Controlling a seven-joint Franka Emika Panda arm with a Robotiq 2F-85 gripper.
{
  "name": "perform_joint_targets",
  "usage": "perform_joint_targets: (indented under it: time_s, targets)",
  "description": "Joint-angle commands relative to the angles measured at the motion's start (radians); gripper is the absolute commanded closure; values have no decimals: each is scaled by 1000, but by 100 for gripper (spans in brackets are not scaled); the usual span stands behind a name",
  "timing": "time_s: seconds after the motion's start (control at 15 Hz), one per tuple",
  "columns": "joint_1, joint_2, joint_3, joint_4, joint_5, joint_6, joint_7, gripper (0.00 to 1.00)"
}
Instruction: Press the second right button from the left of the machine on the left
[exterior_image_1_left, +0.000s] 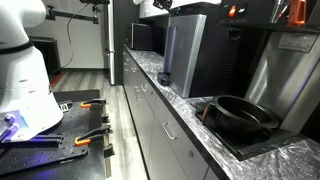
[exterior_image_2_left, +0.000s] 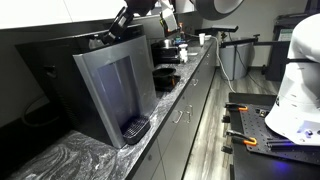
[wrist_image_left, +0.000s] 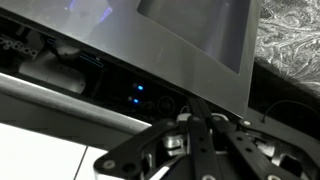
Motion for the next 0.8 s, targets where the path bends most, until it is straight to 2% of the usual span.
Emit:
perform_joint_targets:
  time_s: [0.0, 0.73]
  targets:
    - [-47, 22, 22, 40, -30, 26, -6, 100]
    - [-75, 3, 51, 46, -36, 19, -7, 100]
